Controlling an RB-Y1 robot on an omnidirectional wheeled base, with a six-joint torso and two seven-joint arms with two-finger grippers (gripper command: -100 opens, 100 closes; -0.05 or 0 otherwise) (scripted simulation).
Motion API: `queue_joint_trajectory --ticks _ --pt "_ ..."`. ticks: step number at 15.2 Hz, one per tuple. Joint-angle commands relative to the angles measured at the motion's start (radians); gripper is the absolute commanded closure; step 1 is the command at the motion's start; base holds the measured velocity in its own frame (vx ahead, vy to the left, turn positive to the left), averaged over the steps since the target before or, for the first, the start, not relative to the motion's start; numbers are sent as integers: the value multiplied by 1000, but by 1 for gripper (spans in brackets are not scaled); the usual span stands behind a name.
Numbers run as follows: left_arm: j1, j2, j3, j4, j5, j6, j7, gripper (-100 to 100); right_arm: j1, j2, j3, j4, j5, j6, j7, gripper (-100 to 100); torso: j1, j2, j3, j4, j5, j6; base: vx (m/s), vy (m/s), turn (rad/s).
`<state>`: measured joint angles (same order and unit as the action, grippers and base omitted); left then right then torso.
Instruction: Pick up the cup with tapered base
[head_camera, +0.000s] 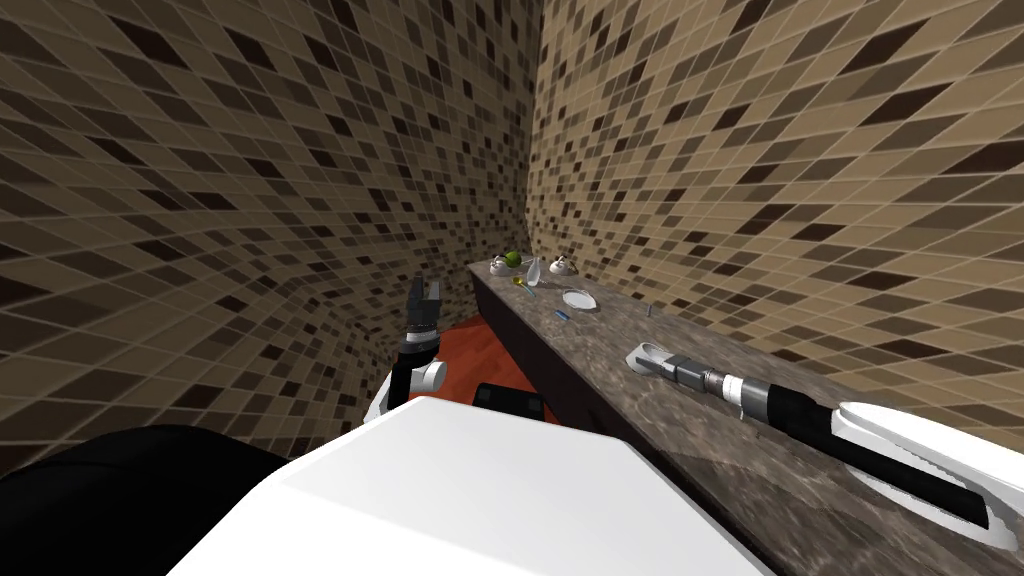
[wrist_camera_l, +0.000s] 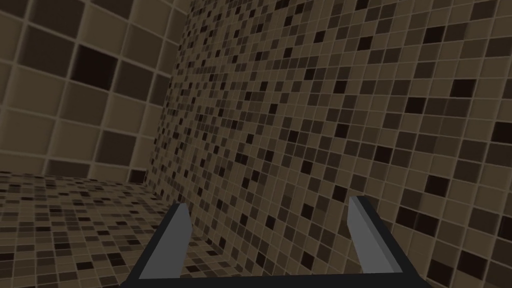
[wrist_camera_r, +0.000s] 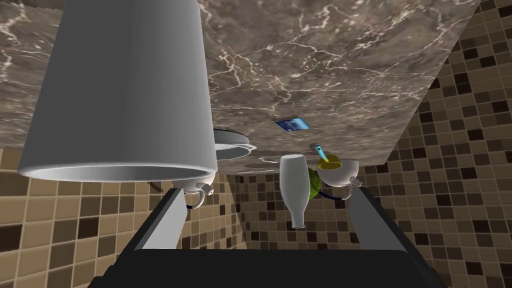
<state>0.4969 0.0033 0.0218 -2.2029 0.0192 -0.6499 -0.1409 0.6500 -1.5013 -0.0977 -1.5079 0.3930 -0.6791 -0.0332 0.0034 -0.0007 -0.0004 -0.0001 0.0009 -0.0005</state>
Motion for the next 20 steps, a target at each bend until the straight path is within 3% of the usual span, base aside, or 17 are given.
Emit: queue_joint_trajectory --ticks 1,5,10,12,15,20 --pt "0 0 0 0 0 0 0 0 19 -50 18 42 20 -11 -5 -100 0 0 0 0 0 0 17 38 187" --pt "0 0 0 0 0 0 0 0 38 -109 29 71 34 -19 -8 -100 1 0 0 0 0 0 17 41 117" --pt "0 0 0 0 0 0 0 0 95 -218 66 148 72 -44 -18 -100 0 0 0 0 0 0 13 36 129" --pt "0 0 0 0 0 0 0 0 95 -218 66 148 72 -44 -18 -100 1 1 1 0 0 0 8 36 66" --pt "0 0 0 0 0 0 0 0 145 -299 103 207 104 -64 -26 -100 0 1 1 0 0 0 15 43 154" --pt "0 0 0 0 0 0 0 0 160 -320 113 223 112 -69 -28 -100 0 2 1 0 0 1 6 32 62"
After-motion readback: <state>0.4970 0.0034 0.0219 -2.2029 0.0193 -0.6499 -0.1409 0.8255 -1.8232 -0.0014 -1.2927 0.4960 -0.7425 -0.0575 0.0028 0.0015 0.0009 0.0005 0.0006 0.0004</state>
